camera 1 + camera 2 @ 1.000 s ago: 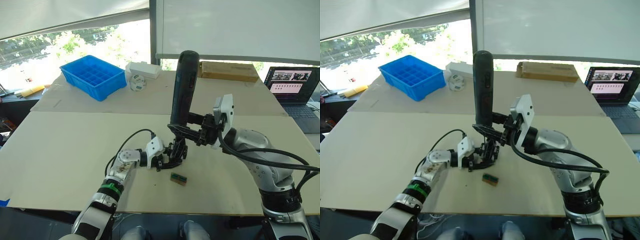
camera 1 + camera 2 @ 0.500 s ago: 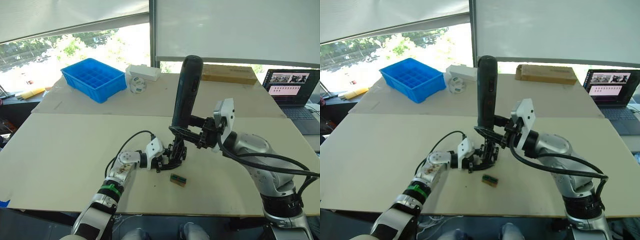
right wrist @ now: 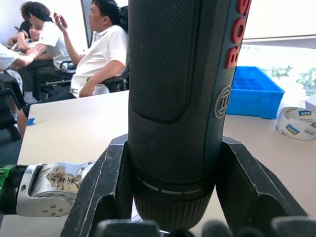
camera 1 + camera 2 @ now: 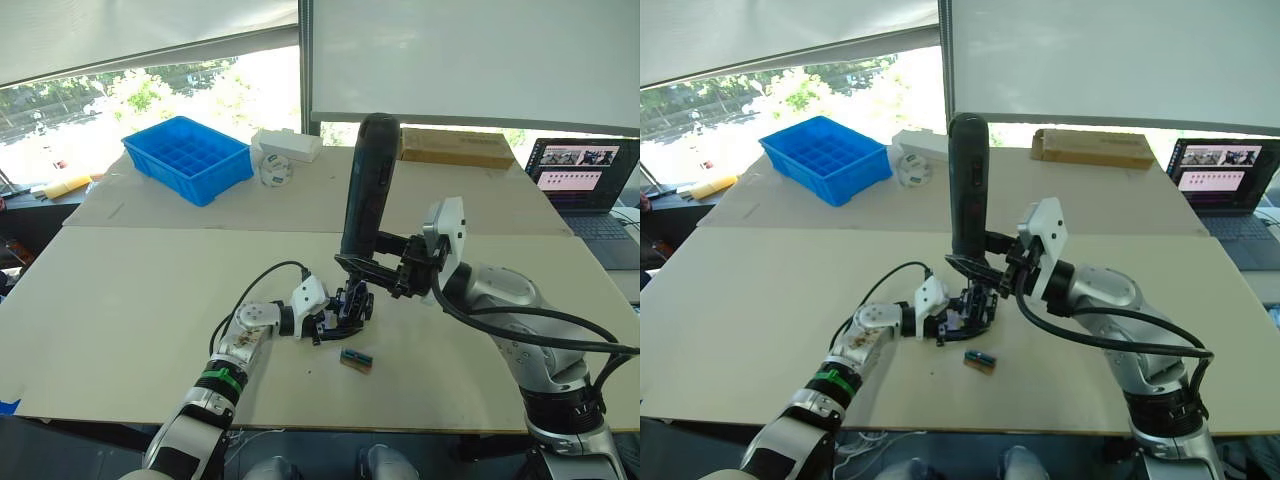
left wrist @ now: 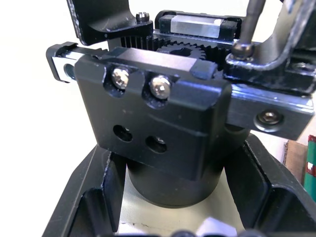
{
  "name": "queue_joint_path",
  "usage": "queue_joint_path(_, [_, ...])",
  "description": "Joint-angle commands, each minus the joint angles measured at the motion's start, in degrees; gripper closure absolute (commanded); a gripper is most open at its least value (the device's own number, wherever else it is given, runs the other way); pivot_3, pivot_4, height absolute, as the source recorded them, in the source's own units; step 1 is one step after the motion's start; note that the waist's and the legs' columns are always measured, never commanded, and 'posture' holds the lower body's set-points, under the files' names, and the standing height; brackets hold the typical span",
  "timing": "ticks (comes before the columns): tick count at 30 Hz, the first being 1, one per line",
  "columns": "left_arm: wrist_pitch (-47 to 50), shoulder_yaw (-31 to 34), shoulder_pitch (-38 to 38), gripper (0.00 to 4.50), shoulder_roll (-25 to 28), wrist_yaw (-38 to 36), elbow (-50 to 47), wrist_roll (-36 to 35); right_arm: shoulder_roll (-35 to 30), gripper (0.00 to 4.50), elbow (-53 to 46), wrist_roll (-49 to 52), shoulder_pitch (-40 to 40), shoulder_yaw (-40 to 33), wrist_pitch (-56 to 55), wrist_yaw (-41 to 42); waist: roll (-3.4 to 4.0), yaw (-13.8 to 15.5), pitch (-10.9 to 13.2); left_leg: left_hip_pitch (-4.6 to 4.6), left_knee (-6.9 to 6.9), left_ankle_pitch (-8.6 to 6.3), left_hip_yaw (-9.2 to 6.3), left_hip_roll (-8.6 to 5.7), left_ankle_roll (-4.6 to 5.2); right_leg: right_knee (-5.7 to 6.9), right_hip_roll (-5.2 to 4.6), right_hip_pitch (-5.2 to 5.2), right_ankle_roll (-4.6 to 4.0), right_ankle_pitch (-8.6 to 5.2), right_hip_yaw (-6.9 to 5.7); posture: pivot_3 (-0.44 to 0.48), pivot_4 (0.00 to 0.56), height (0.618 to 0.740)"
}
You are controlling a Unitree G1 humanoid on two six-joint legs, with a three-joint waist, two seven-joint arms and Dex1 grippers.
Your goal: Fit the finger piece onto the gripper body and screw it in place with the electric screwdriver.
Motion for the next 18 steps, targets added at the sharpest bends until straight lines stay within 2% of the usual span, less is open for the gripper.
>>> queue_joint_path(1, [1.2, -0.52, 1.31, 2.14, -0.13, -0.46, 1.65, 0.02, -0.89, 2.58, 1.34, -1.6, 0.86, 1.9, 1.26, 1.11, 0.0, 0.01, 0.0, 0.0, -0.01, 0.0, 0.0, 0.0, 0.0, 0.0, 0.0, 0.0, 0.0, 0.0, 0.0, 0.0, 0.15, 0.74])
queue_joint_path(6, [1.05, -0.31, 0.98, 2.14, -0.55, 0.2, 2.28, 0.09, -0.93, 2.58, 0.23, -1.93, -1.65, 0.54, -3.85, 4.49, 0.0, 0.01, 0.01, -0.01, -0.03, 0.0, 0.0, 0.0, 0.0, -0.01, 0.0, -0.01, 0.0, 0.0, -0.01, 0.0, 0.15, 0.74])
queue_joint_path(11, [0.42, -0.23, 0.66, 2.14, -0.85, 0.81, 3.48, 0.52, 1.22, 2.58, -2.26, 3.44, -7.97, -6.94, -10.23, 6.68, -0.02, 0.1, 0.25, -0.19, -0.01, 0.0, 0.01, -0.02, 0.01, 0.0, 0.02, -0.17, 0.0, 0.0, -0.04, 0.0, 0.15, 0.74])
queue_joint_path(18, [-1.06, -0.02, -0.39, 2.14, -1.99, 2.03, 5.99, 0.91, -0.51, 2.58, -5.29, 8.83, -11.29, -10.38, -8.01, 7.73, 0.09, 0.82, 0.38, -0.16, -0.02, 0.02, -0.08, -0.11, 0.01, -0.01, 0.11, -0.07, 0.01, 0.03, -0.22, 0.0, 0.15, 0.74])
